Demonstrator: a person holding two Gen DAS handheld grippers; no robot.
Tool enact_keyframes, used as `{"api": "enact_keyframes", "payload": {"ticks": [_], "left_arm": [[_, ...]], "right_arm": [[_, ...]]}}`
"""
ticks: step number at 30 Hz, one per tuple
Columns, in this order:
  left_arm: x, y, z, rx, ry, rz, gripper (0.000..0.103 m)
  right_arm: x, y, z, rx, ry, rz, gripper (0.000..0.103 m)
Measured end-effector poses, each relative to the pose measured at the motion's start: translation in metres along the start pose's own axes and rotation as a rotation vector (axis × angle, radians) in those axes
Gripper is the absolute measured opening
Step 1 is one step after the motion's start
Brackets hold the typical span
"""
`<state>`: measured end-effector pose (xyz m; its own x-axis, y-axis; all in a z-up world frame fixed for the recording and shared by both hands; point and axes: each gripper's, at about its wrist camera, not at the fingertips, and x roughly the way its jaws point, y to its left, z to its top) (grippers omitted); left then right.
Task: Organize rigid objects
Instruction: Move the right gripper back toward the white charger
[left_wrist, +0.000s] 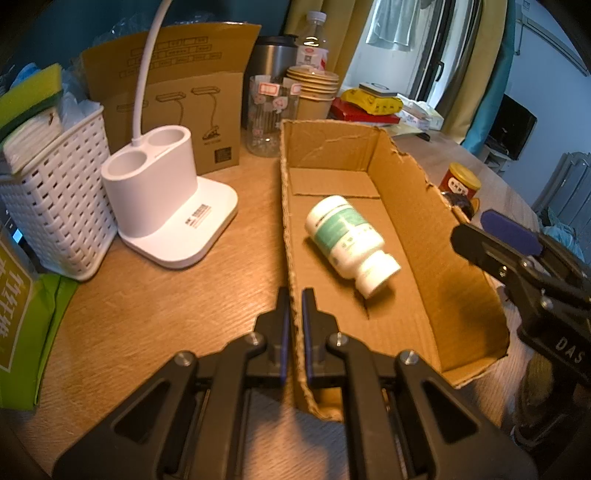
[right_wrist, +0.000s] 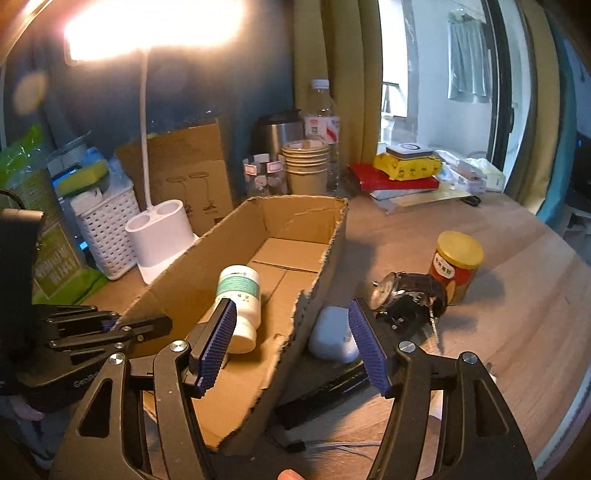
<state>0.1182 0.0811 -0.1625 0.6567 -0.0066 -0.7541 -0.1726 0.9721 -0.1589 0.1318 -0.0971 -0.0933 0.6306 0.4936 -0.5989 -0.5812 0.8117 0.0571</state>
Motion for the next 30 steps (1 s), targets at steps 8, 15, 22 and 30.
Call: {"api": "enact_keyframes", "payload": {"ticks": [8, 15, 22, 30], "left_arm": [[0.001, 0.0, 0.0, 0.003, -0.001, 0.002, 0.006], [0.0, 0.0, 0.0, 0.011, -0.006, 0.003, 0.006], [-0.001, -0.001, -0.001, 0.011, -0.007, 0.004, 0.006], [-0.001, -0.001, -0.001, 0.012, -0.007, 0.004, 0.006]], "right_arm": [[-0.028, -0.027, 0.002, 0.044, -0.06, -0.074, 0.075], [-0.057, -0.07, -0.002, 0.11, -0.1, -0.188, 0.077], [-0.063, -0.098, -0.016, 0.143, -0.079, -0.25, 0.078], [-0.057, -0.109, -0.031, 0.177, -0.042, -0.271, 0.078]]}}
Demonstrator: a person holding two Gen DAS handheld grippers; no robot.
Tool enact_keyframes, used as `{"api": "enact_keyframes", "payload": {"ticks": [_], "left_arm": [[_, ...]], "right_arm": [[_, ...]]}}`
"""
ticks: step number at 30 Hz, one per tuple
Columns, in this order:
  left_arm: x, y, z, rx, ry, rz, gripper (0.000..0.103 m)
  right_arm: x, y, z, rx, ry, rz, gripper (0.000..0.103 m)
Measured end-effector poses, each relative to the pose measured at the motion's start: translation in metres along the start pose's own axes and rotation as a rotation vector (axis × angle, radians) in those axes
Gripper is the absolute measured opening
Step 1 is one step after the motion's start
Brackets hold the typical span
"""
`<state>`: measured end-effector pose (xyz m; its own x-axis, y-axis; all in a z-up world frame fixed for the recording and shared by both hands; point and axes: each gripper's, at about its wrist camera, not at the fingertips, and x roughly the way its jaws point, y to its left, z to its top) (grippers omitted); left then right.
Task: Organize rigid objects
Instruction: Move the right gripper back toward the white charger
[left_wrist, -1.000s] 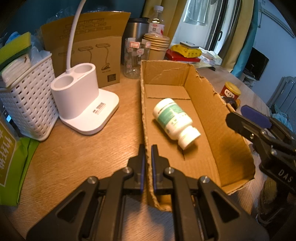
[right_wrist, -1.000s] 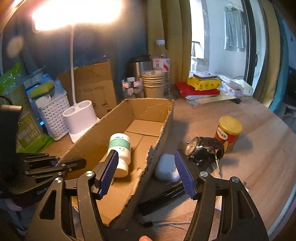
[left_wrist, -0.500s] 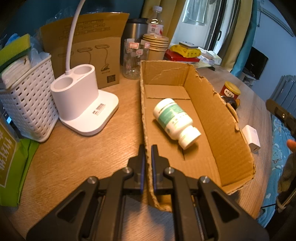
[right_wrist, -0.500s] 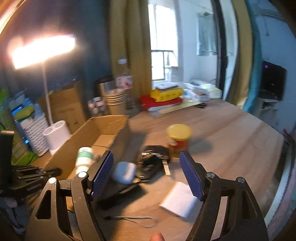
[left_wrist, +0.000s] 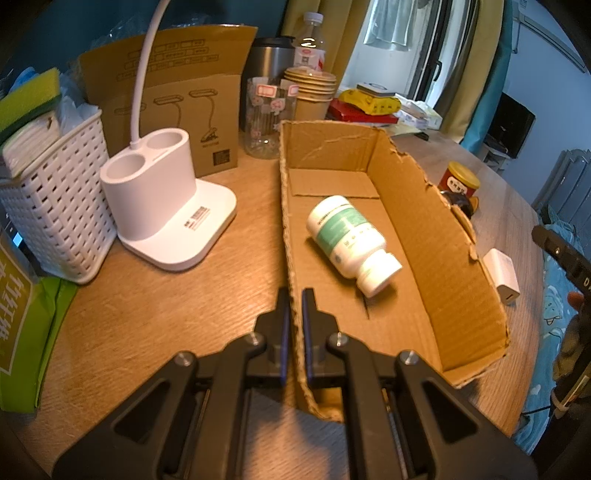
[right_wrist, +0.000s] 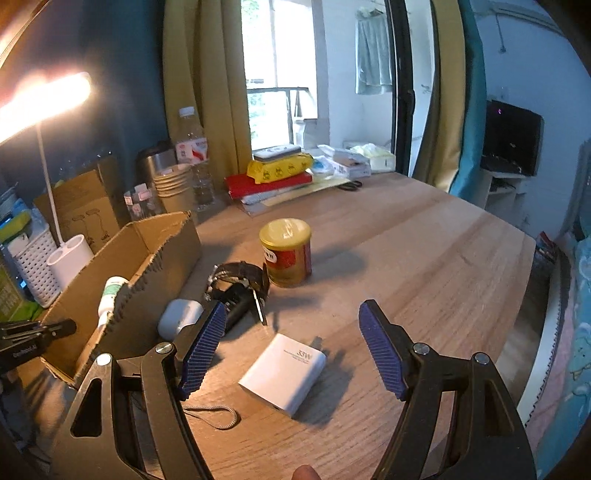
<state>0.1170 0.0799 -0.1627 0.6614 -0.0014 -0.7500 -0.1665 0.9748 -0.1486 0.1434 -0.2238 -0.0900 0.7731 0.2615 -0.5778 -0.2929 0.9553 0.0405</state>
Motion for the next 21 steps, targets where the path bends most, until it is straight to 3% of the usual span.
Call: {"api": "enact_keyframes", "payload": {"ticks": [21], "left_arm": [[0.0, 0.0, 0.0, 0.0, 0.0, 0.0, 0.006]], "right_arm": [[0.04, 0.007, -0.028, 0.018, 0.13, -0.009, 0.077]]}}
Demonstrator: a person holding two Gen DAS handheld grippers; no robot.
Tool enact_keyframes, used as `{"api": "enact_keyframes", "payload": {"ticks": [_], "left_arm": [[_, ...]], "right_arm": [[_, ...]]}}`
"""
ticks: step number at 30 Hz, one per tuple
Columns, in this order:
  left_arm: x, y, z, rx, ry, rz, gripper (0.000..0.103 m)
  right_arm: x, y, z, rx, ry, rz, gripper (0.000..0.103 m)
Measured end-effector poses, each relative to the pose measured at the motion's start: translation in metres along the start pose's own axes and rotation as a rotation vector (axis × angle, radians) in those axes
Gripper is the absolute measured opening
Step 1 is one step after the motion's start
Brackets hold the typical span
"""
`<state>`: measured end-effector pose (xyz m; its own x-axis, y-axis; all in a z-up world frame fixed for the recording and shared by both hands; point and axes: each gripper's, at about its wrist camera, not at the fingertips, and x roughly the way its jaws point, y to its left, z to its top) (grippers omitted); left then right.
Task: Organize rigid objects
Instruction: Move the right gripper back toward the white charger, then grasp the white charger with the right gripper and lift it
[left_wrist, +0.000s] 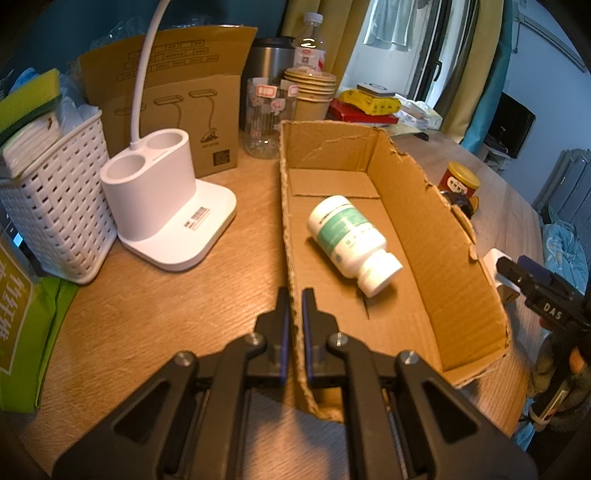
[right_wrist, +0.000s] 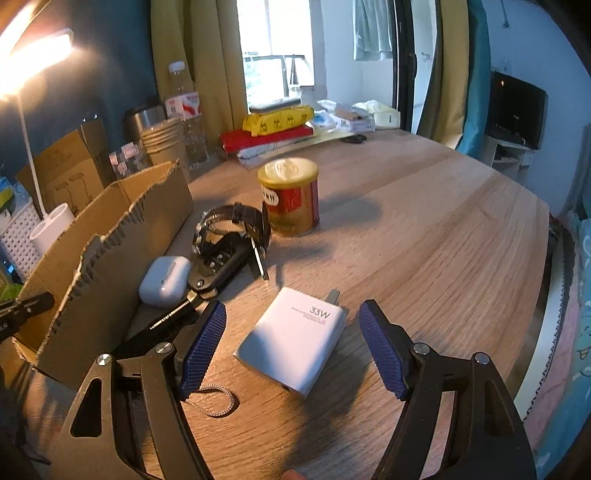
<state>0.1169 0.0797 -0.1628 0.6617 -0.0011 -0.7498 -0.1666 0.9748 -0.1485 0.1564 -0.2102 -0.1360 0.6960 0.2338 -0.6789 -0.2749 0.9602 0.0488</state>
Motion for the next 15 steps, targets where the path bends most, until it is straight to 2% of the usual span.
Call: {"api": "enact_keyframes", "payload": {"ticks": [12, 15], "left_arm": [[0.0, -0.001, 0.0, 0.001, 0.0, 0.001, 0.006], [0.0, -0.001, 0.0, 0.002, -0.001, 0.001, 0.006]], "right_arm": [[0.012, 0.002, 0.001, -0.012, 0.054, -0.034, 0.077], [0.015, 0.002, 0.0, -0.009, 0.068, -0.045, 0.074]]}}
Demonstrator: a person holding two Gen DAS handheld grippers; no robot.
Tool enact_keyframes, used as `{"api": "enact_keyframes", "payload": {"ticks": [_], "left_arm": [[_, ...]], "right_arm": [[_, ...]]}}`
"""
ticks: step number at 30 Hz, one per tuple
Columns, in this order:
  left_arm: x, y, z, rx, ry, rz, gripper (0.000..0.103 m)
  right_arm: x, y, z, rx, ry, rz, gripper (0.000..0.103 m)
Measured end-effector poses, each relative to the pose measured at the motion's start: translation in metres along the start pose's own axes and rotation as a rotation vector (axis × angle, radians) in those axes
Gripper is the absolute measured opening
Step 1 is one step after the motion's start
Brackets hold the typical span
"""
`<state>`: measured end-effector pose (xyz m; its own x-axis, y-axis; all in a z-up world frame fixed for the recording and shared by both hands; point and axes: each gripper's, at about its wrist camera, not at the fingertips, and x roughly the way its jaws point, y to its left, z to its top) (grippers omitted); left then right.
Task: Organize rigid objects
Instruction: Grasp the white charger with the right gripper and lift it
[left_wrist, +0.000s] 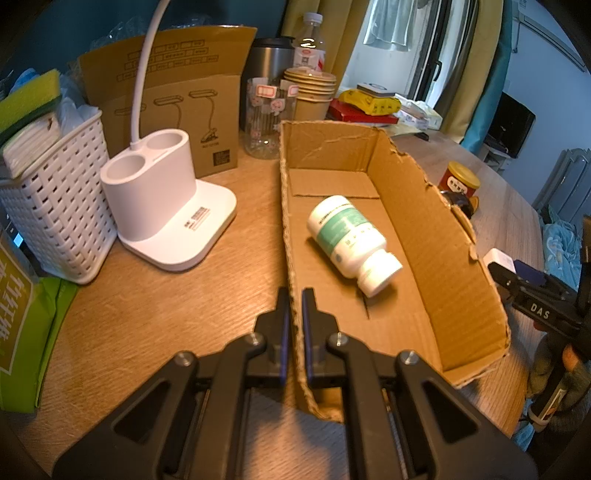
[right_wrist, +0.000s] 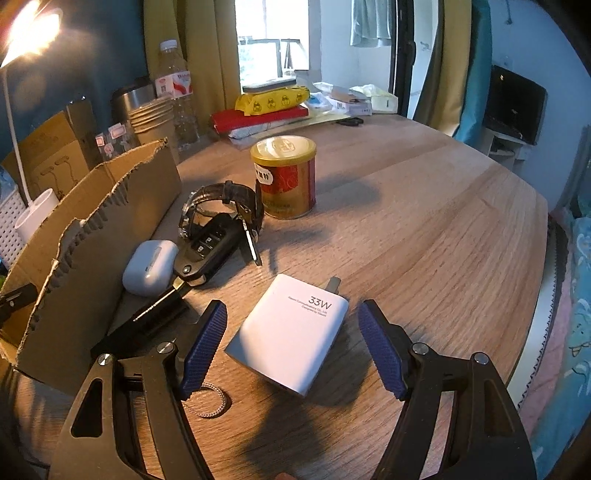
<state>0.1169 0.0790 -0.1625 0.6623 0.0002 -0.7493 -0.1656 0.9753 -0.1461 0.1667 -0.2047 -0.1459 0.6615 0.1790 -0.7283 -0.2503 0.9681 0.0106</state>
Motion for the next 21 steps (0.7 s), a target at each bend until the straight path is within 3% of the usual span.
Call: {"api": "enact_keyframes", "payload": {"ticks": [12, 21], "left_arm": [[0.0001, -0.0006, -0.0003, 0.001, -0.001, 0.001, 0.006], [0.0, -0.0008, -0.0006, 0.0, -0.001, 0.0, 0.006]], "right_arm": [[0.0024, 0.0044, 0.0007, -0.025, 0.007, 0.0, 0.067], [-0.0035, 0.0004, -0.0002, -0.015, -0.011, 0.025, 0.053]]}}
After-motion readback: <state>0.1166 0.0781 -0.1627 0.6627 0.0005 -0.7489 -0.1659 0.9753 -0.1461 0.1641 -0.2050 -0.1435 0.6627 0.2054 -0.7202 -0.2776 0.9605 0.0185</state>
